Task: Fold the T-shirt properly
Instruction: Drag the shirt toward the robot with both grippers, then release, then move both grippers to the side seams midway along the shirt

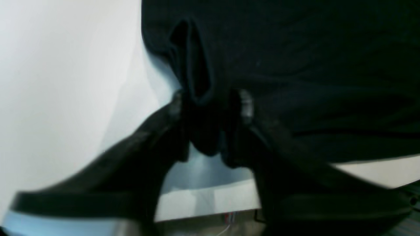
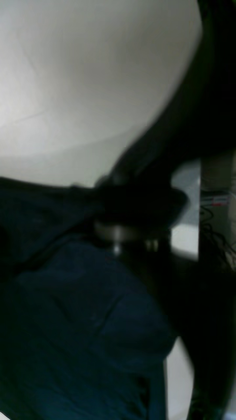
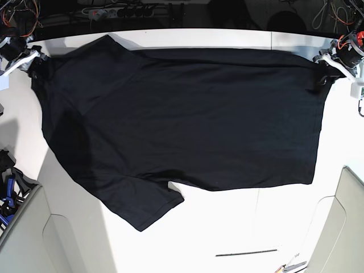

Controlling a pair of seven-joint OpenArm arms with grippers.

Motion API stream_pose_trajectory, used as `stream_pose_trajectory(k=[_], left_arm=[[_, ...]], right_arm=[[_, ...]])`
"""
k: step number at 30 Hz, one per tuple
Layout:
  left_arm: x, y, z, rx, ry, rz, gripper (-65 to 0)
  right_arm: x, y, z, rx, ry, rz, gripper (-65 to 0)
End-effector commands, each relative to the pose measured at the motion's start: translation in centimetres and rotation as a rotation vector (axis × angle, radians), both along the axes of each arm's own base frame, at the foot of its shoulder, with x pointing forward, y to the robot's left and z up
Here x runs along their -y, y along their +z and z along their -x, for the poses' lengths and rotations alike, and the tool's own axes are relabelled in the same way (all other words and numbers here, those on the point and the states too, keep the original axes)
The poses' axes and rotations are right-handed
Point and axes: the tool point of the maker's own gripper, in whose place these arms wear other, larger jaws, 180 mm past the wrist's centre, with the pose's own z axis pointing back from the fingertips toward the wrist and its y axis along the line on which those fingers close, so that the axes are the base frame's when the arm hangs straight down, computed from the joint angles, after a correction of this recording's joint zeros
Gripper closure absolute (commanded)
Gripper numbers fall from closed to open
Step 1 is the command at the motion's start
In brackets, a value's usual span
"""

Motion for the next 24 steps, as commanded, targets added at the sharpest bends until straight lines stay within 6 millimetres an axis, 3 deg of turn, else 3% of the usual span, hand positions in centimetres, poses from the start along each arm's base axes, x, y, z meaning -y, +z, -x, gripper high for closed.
stream_pose_trajectory(k=[1,3,10,18,21,24], left_arm=[[-0.4,1.2,-0.6,0.04,-0.013,-0.018,-25.5],[-0.6,2.0,-0.8,0.068,-0.034,-0.035,-25.5],[-4.1,7.2,-1.4,0.215,0.049,-0.113,-25.5],[-4.6,9.0,-2.3,0.314,0.072,-0.139,-25.6],[-4.8,9.9,-3.6,0.364,0.074,-0.154,-25.6],[-4.4,10.2,-5.5,0.385,0.051,-0.153,-25.6]], right_arm=[[0.9,1.1,-0.6,0.04,-0.001,0.031,-25.7],[1.5,1.5,-0.9,0.063,-0.021,0.049,-32.3],[6.6,5.4,-2.5,0.195,-0.141,0.144,-32.5],[10.9,12.8,-9.5,0.404,-0.204,0.295,-32.5],[11.0,13.7,-12.5,0.439,-0.2,0.302,-32.6],[10.3,13.0,-16.3,0.436,-0.161,0.274,-32.6]])
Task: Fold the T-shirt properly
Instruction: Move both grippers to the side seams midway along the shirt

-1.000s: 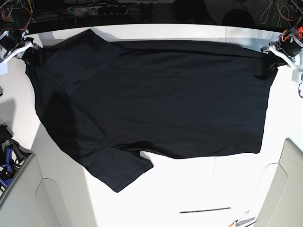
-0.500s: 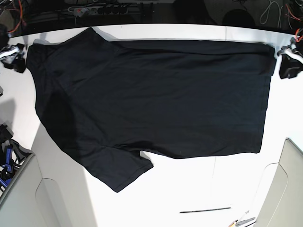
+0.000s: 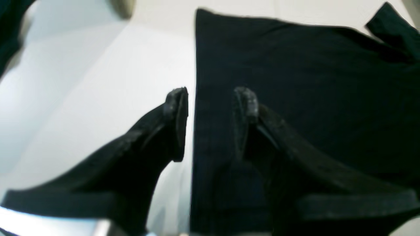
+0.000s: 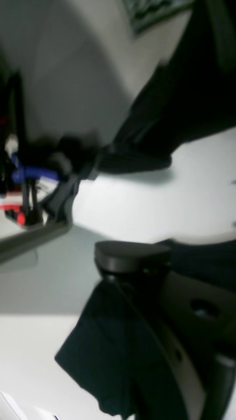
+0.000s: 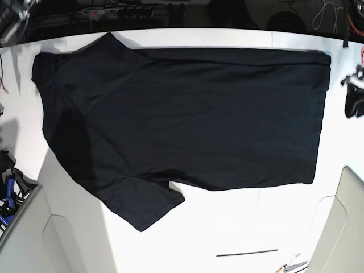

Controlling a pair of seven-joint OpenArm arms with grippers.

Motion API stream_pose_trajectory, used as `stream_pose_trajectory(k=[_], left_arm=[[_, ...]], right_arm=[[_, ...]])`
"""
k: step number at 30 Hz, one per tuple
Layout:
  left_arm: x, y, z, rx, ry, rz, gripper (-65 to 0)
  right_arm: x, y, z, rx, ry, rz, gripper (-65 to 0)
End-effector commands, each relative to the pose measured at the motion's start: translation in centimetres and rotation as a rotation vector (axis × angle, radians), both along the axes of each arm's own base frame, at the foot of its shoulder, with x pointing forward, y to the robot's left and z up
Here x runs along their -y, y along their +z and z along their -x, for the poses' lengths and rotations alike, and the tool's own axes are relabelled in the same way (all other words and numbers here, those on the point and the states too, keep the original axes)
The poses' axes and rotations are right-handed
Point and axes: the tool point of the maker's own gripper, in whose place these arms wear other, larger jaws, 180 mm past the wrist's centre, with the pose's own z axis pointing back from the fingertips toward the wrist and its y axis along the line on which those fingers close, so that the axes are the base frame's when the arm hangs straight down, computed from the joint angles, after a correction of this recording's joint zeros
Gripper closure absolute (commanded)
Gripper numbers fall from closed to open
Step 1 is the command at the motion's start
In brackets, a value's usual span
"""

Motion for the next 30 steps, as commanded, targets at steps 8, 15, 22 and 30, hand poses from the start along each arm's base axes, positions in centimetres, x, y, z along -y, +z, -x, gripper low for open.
stream_pose_trajectory(k=[8,15,22,30], left_arm=[[-0.5,-3.3,-5.7,-0.02,0.014,-0.019,-29.3],[-1.8,-6.0,-11.3,-0.044,0.027,0.007,-36.1],[-3.0,-8.5,-15.8,-0.085,0.094,0.105,-36.1],[-3.0,-11.8,-16.7,-0.147,0.125,0.124,-36.1]], right_arm=[[-2.7,-4.3,-8.6,-0.039,0.07,-0.137,-32.6],[-3.8,-8.6,-9.8,-0.119,0.068,-0.173,-32.6],[-3.8,-11.1,-8.6,-0.181,0.055,-0.208,-32.6],[-4.0,-12.1,-8.1,-0.209,0.051,-0.216,-32.6]])
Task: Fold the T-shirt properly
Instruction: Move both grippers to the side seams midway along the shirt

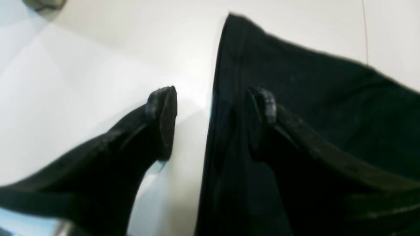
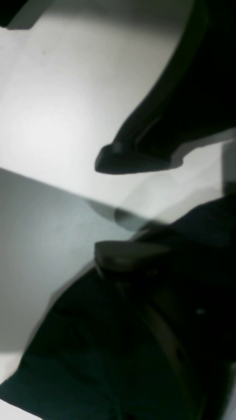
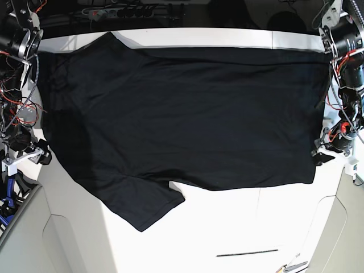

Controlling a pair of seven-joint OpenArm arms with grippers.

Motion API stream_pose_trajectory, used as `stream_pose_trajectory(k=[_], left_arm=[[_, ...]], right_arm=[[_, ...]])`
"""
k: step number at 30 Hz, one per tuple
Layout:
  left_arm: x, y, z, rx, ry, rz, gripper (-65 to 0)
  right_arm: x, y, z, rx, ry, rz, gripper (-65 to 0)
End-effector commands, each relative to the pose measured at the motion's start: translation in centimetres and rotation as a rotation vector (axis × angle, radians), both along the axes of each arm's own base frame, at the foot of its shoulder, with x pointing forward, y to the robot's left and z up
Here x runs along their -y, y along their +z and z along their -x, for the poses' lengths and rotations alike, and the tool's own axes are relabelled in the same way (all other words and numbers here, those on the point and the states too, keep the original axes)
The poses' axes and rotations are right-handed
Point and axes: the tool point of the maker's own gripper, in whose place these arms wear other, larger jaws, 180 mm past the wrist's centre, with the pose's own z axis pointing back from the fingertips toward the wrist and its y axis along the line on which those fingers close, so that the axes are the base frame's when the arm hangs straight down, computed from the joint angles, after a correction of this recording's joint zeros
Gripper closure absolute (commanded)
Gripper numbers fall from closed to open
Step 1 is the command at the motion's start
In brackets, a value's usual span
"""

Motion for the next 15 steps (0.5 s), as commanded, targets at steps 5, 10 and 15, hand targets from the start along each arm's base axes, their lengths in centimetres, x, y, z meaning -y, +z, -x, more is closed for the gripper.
stream_pose_trajectory(k=[5,10,15], left_arm=[[0.2,0.9,-1.0,0.028,0.004,0.028,-36.1],[1.6,1.6,-2.4,0.05,-0.01,0.054,-36.1],[3.1,1.4,-3.1,0.051,-0.027,0.072,-36.1]], right_arm=[[-1.1,1.2,-1.4,0.05,0.02,-0.019,-32.6],[-4.9,1.0,-2.6,0.111,0.058,-0.08,-32.6],[-7.9,0.7,-3.3,0.142,0.069,-0.131,-32.6]])
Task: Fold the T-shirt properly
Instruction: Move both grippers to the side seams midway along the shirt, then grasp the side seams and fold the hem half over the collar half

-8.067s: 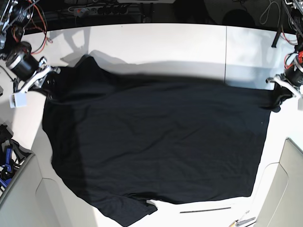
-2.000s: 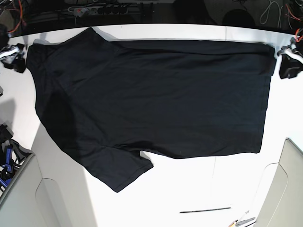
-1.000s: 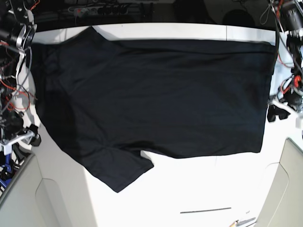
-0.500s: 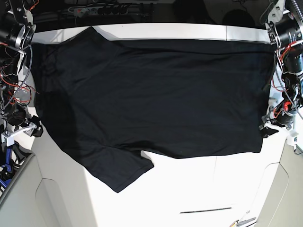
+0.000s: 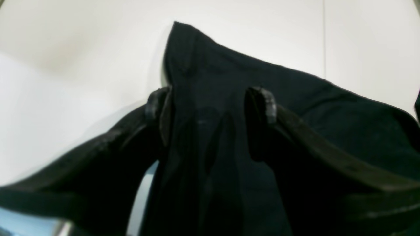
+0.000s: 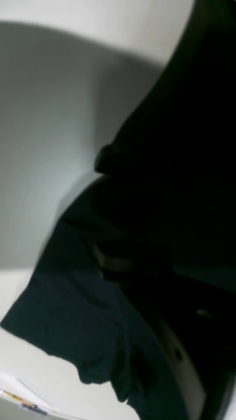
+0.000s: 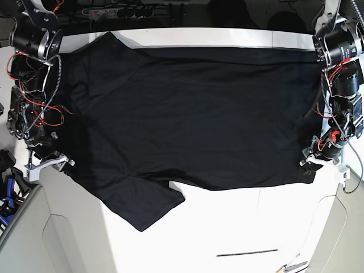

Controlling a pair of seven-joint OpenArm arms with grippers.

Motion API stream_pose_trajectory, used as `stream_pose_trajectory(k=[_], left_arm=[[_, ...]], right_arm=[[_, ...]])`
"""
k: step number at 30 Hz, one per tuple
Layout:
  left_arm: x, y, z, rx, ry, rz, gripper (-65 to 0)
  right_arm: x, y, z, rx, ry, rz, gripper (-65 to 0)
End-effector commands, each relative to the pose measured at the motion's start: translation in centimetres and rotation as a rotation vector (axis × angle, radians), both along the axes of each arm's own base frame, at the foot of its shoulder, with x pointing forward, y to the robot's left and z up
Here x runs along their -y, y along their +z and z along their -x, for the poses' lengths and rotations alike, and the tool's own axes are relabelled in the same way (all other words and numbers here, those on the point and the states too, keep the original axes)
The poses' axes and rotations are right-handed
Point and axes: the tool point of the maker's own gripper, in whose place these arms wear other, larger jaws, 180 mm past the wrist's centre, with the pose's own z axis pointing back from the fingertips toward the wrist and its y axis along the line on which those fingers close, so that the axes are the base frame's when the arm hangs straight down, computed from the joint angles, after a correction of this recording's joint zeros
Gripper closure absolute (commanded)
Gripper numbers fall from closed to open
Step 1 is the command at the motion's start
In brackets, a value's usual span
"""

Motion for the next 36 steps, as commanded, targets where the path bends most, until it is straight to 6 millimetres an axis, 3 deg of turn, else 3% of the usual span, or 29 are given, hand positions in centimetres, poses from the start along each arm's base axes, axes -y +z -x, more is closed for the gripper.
stream_pose_trajectory(k=[1,5,11,13,17,18,20,24,28,36], left_arm=[[-0.5,1.3,-0.9,0.024,-0.002,-0.014,-36.1],[-0.2,1.2,-0.9,0.024,-0.004,-0.01,-36.1],[-0.3,2.0,-1.6,0.046,-0.002,-0.011,-35.6],[-0.3,2.3,-1.8,0.052,-0.001,-0.013,-30.2],[-1.3,2.4,-2.0,0.039,0.052,-0.025,-13.2],[-1.6,2.4,-2.1,0.033,0.066,-0.033,-9.5],[-2.0,2.7,-2.2,0.034,0.069,-0.045,-0.2],[-2.2,4.0,-2.7,0.038,0.03,-0.047,0.0],[-0.7,5.5,-3.0,0.051,-0.108,-0.032,0.0],[0.4,7.0,-1.6,-0.025,-0.221,-0.015,0.0]], right_arm=[[-0.4,1.0,-0.9,0.02,0.015,-0.001,-32.6],[-2.2,1.2,-1.2,0.038,0.053,-0.028,-32.6],[-2.5,1.2,-1.2,0.043,0.063,-0.032,-32.4],[-2.5,1.2,-1.2,0.043,0.064,-0.03,-26.0],[-2.5,1.1,-1.1,0.036,0.07,-0.021,-1.9],[-2.4,1.1,-1.1,0.037,0.071,-0.02,0.0],[-2.2,1.4,-1.2,0.045,0.08,-0.014,0.0],[-2.1,2.4,-1.4,0.052,0.099,0.008,0.0],[-2.6,3.9,-1.4,0.044,0.143,0.009,0.0],[-3.1,6.9,-0.5,0.077,0.205,0.029,0.0]])
